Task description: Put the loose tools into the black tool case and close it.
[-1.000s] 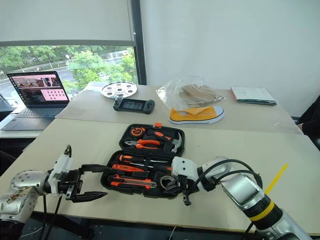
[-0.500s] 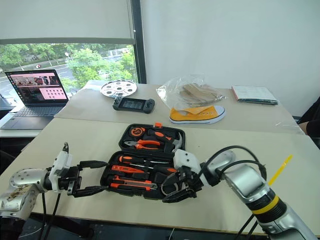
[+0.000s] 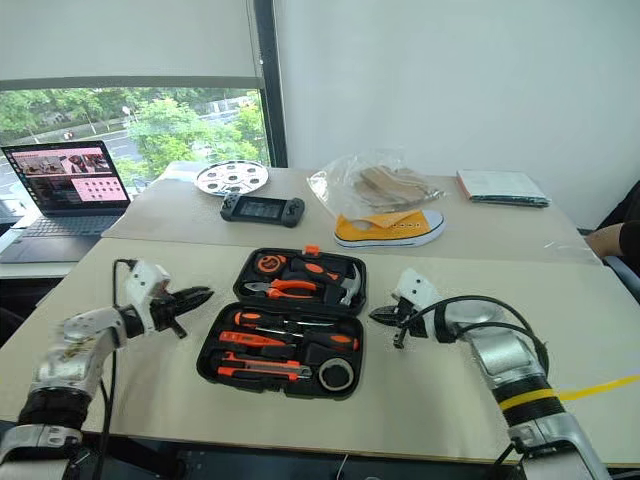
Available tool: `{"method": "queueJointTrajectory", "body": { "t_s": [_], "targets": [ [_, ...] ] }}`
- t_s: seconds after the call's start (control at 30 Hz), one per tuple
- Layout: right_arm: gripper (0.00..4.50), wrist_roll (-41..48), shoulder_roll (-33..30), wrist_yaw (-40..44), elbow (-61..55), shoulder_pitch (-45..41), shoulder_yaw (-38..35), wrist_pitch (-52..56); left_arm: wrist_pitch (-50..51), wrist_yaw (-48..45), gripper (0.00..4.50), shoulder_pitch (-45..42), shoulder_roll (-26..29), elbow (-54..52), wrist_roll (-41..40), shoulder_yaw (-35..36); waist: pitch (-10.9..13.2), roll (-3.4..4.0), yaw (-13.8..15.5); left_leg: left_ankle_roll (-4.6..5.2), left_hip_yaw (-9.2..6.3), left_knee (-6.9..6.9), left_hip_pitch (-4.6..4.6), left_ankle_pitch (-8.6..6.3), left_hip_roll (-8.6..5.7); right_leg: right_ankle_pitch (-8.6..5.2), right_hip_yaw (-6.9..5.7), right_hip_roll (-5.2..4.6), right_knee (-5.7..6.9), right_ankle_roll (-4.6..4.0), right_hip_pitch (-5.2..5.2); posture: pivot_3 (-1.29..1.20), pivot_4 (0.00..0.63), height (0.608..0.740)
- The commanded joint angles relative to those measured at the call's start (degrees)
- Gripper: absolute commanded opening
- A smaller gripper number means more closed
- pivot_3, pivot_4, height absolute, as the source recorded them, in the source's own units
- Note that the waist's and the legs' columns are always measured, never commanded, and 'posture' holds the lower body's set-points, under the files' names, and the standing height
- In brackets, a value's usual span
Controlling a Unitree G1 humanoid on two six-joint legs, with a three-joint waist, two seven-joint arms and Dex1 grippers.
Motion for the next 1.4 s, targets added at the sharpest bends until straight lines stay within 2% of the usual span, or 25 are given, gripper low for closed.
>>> {"method": "queueJointTrajectory", "body": {
  "t_s": [0.03, 0.27, 0.67, 0.77, 0.87, 0.9, 0.97, 1.07, 1.13, 1.27, 1.37, 1.4],
  "targets": [
    [0.00, -2.14, 1.55, -1.07, 2.54, -1.83, 0.37, -4.03, 1.07, -0.45, 0.24, -1.68, -1.25, 0.07, 1.53, -2.44, 0.00, 0.00, -0.19, 0.00, 0.02, -0.01, -0.01, 0.00, 0.00, 0.00, -0.01, 0.02, 0.04, 0.00, 0.00, 0.00, 0.150, 0.740],
    [0.00, -1.10, 2.49, 1.60, -2.46, -0.29, 1.04, 0.75, 2.16, -4.25, 0.24, -3.58, -3.54, 2.07, 3.15, -6.38, 0.01, 0.02, 0.25, 0.00, 0.02, 0.05, 0.00, 0.00, -0.05, -0.02, -0.03, -0.05, -0.11, 0.04, 0.07, 0.00, 0.150, 0.740],
    [0.00, 2.10, -0.25, 0.78, -21.59, 9.89, -0.93, 15.40, 3.96, -7.01, 0.24, 3.65, -2.92, -8.18, 1.83, -6.07, 0.01, 0.03, 0.28, 0.01, -0.10, -0.03, -0.01, -0.01, -0.02, -0.05, -0.02, -0.03, -0.19, 0.08, 0.08, 0.00, 0.150, 0.740],
    [0.00, 1.60, -1.57, -0.07, -22.60, 12.05, -2.66, 14.87, 5.96, -6.56, 0.24, 6.60, -1.89, -11.78, 0.89, -4.49, 0.01, 0.03, 0.22, 0.01, -0.10, -0.02, 0.02, -0.01, -0.02, -0.05, 0.01, -0.04, -0.20, 0.08, 0.09, 0.00, 0.150, 0.740],
    [0.00, 1.82, -3.17, 0.54, -21.94, 13.32, -5.82, 8.20, 8.34, -3.96, 0.24, 7.35, -1.93, -13.50, -1.96, -0.23, 0.02, 0.02, 0.18, 0.02, -0.09, -0.01, 0.05, -0.01, -0.02, -0.05, 0.13, -0.05, -0.16, 0.08, 0.10, 0.00, 0.150, 0.740],
    [0.00, 2.45, -3.24, 0.80, -21.81, 13.50, -7.18, 4.96, 9.23, -2.97, 0.47, 7.21, -1.93, -13.82, -2.86, 1.02, 0.02, 0.01, 0.19, 0.02, -0.09, 0.00, 0.04, -0.01, -0.02, -0.05, 0.15, -0.06, -0.15, 0.08, 0.09, 0.00, 0.150, 0.740],
    [0.62, 5.68, -5.03, 2.60, -23.45, 14.09, -9.23, 8.93, 10.85, -4.44, 1.03, 7.30, -0.43, -14.84, -4.83, 2.26, 0.02, 0.01, 0.18, 0.01, -0.10, 0.03, 0.06, -0.01, -0.01, -0.05, 0.18, -0.05, -0.10, 0.08, 0.09, 0.00, 0.150, 0.740],
    [1.43, 10.24, -7.51, 4.64, -25.59, 14.27, -10.74, 15.76, 18.42, -4.76, 2.06, 5.59, 2.92, -15.37, -6.10, 2.47, 0.03, 0.01, 0.17, 0.01, -0.11, 0.06, 0.10, -0.01, -0.01, -0.05, 0.24, -0.05, -0.03, 0.07, 0.11, 0.00, 0.150, 0.740],
    [2.27, 14.77, -7.41, 3.65, -27.09, 12.72, -12.42, 23.45, 25.73, -7.10, 2.95, 3.30, 5.07, -15.84, -9.87, 2.92, 0.03, 0.00, 0.18, 0.01, -0.14, 0.05, 0.11, 0.00, 0.01, -0.04, 0.24, -0.04, -0.03, 0.07, 0.12, 0.00, 0.150, 0.740],
    [3.61, 19.26, -5.00, -5.54, -24.82, 2.27, -13.65, 48.55, 38.71, -3.95, 4.46, -5.23, 7.71, -13.53, -8.64, -0.38, 0.11, -0.03, -0.09, 0.00, -0.14, 0.15, 0.08, 0.00, 0.00, -0.01, 0.25, -0.04, 0.06, 0.01, 0.11, 0.00, 0.150, 0.740],
    [4.47, 19.77, -2.23, -9.90, -19.35, -5.53, -12.86, 58.94, 46.96, 0.46, 4.50, -11.54, 5.76, -10.55, -7.81, -2.05, 0.10, -0.03, -0.13, 0.04, -0.14, 0.16, 0.11, 0.04, -0.05, 0.01, 0.28, -0.05, 0.08, -0.02, 0.15, 0.00, 0.150, 0.740],
    [4.47, 18.79, -1.57, -11.65, -17.25, -7.82, -11.58, 61.02, 48.94, 2.30, 4.50, -13.29, 4.66, -9.69, -7.55, -2.31, 0.10, -0.03, -0.16, 0.03, -0.17, 0.14, 0.12, 0.04, -0.04, 0.01, 0.28, -0.05, 0.06, -0.02, 0.18, 0.00, 0.150, 0.740]
  ]
}}
